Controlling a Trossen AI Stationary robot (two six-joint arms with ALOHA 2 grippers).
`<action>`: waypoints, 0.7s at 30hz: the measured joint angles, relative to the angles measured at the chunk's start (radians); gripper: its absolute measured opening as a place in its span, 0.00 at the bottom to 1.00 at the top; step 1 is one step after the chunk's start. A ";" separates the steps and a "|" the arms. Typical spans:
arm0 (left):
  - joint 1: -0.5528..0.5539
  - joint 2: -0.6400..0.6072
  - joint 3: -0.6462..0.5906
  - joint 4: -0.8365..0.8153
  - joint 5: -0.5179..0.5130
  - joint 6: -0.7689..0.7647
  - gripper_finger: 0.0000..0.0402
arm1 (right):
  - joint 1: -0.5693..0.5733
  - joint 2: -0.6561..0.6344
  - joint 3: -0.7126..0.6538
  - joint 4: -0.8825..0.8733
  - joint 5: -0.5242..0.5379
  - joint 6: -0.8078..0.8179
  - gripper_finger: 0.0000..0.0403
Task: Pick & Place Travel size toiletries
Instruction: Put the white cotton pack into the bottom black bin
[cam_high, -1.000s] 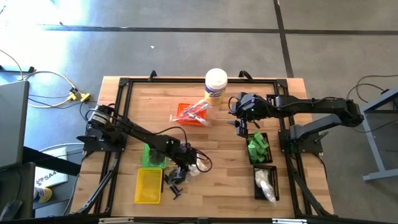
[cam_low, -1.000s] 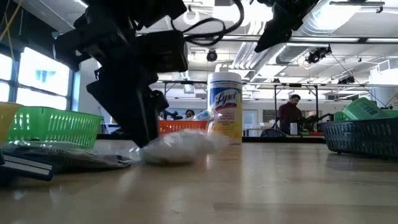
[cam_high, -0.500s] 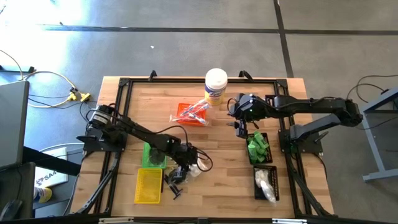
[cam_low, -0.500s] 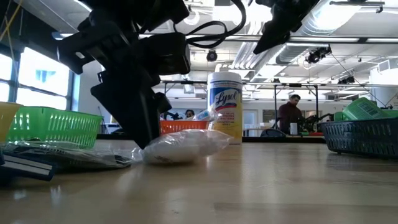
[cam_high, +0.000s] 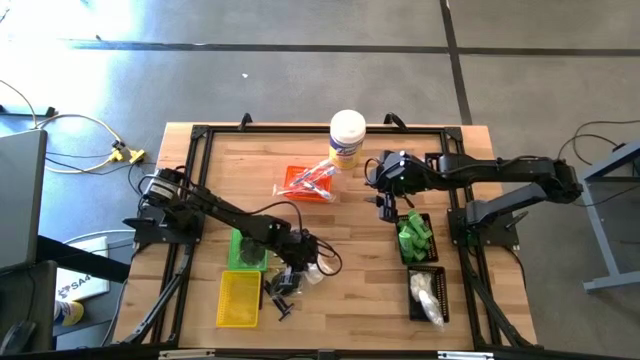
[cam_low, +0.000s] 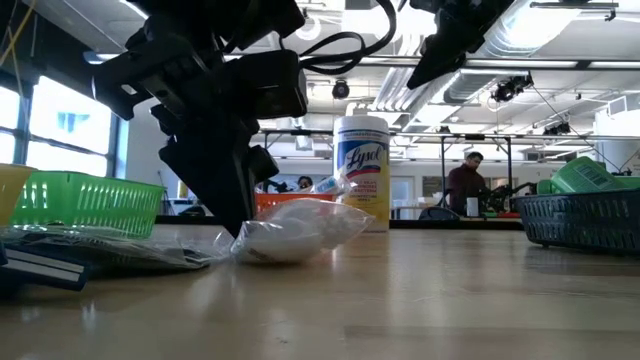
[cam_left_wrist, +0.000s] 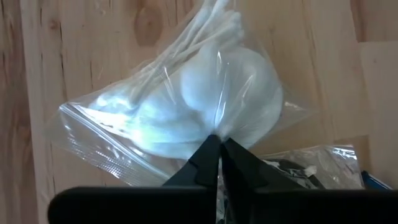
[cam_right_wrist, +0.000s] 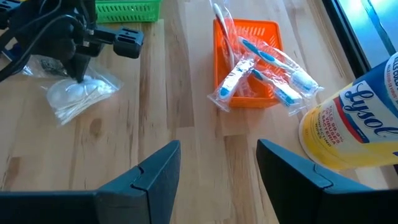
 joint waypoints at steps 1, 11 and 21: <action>0.000 0.000 0.000 0.000 -0.004 0.000 0.02 | 0.000 0.000 0.000 0.000 0.000 0.000 0.51; 0.000 -0.016 -0.001 -0.032 -0.015 0.008 0.00 | 0.000 0.000 0.000 0.000 0.000 0.000 0.51; 0.000 -0.130 -0.003 -0.167 -0.104 0.056 0.00 | 0.000 0.000 0.000 -0.004 0.000 0.002 0.51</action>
